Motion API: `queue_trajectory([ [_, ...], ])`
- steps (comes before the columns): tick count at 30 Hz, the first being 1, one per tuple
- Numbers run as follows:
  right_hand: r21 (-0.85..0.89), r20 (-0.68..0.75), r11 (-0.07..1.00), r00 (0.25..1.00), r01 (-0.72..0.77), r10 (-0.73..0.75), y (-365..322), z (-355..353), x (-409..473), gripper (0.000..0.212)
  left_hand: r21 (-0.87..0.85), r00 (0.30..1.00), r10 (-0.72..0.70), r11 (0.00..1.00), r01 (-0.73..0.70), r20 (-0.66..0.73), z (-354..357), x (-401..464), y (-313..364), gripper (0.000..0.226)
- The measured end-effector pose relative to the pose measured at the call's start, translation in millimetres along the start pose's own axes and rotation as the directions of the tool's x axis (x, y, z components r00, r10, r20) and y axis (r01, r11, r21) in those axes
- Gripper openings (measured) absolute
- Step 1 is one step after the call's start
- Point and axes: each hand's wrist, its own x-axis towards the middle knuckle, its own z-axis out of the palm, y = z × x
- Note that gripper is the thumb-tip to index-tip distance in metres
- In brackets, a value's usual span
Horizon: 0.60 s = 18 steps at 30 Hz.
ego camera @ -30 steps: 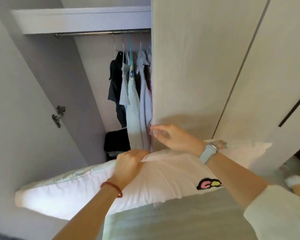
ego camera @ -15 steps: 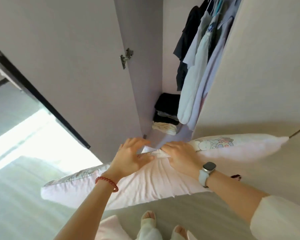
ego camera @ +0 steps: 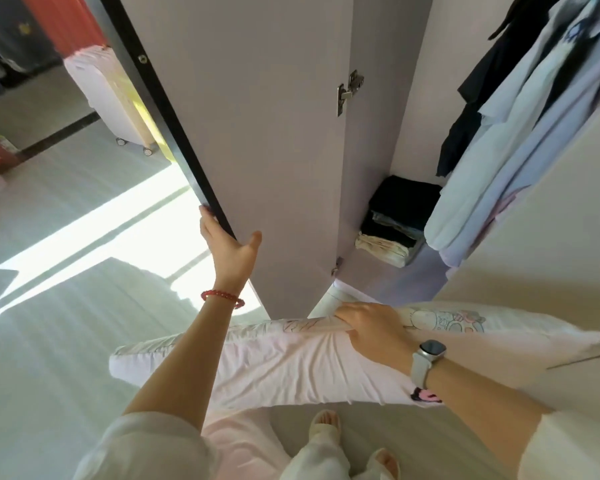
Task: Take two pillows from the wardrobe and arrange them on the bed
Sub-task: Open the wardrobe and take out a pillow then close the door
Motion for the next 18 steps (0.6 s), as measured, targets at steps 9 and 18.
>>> queue_trajectory([
  [9,-0.037,0.002,0.998,0.999,-0.048,0.048,20,0,-7,0.023,0.083,0.988,0.156,0.984,-0.155,-0.003,11,-44,-9,0.071],
  [18,-0.012,0.007,0.979,0.979,-0.205,0.205,70,-5,-67,0.017,0.016,0.871,0.406,0.904,-0.427,0.278,78,-117,23,0.063],
])
